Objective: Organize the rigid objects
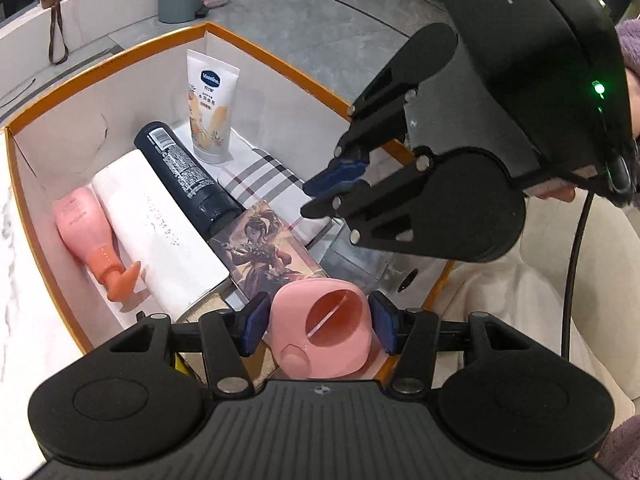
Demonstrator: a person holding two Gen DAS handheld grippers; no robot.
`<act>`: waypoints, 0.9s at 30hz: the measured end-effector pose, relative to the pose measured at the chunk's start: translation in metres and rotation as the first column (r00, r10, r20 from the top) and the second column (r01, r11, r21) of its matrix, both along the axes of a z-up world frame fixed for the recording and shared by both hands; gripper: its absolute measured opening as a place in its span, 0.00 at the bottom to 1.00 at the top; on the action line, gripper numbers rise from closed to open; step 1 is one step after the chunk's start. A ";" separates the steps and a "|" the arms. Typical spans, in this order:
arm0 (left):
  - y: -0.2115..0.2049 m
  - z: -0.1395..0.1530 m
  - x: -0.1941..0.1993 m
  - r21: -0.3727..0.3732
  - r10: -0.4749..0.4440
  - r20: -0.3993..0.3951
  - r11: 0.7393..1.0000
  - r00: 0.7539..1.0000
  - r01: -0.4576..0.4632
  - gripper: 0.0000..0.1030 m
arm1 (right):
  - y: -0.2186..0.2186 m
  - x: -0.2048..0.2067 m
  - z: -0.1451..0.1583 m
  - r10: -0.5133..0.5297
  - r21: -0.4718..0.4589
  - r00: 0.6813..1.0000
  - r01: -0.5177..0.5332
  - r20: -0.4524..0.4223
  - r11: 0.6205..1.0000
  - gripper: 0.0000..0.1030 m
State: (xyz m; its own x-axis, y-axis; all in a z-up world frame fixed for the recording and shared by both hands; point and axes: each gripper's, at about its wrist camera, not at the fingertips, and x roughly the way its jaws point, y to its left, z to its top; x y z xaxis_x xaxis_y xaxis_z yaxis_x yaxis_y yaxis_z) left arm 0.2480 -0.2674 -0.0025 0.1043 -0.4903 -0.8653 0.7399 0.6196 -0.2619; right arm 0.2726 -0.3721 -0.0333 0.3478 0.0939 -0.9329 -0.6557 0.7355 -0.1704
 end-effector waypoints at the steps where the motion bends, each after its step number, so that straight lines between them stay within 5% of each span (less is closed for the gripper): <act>1: 0.001 0.001 -0.001 -0.001 -0.001 0.001 1.000 1.000 0.001 0.62 | 0.000 -0.001 0.000 -0.001 0.001 1.000 0.001 -0.001 1.000 0.07; 8: 0.011 0.019 -0.005 -0.025 0.025 0.042 0.999 0.999 -0.024 0.62 | -0.002 -0.008 0.007 -0.024 -0.002 1.000 0.024 0.011 1.000 0.23; 15: 0.036 0.053 -0.013 -0.086 0.162 0.148 0.985 0.976 -0.151 0.62 | -0.004 -0.022 0.033 -0.064 0.001 0.996 0.064 0.065 0.998 0.40; 21: 0.056 0.089 -0.032 -0.147 0.310 0.296 0.949 0.903 -0.278 0.62 | -0.004 -0.043 0.069 -0.119 0.054 0.982 0.112 0.146 0.992 0.56; 24: 0.063 0.105 -0.048 -0.171 0.381 0.369 0.924 0.848 -0.341 0.62 | -0.006 -0.059 0.091 -0.204 0.144 0.961 0.179 0.185 0.973 0.70; 27: 0.074 0.116 -0.063 -0.228 0.452 0.408 0.892 0.793 -0.391 0.62 | -0.005 -0.079 0.107 -0.276 0.218 0.928 0.223 0.249 0.950 0.72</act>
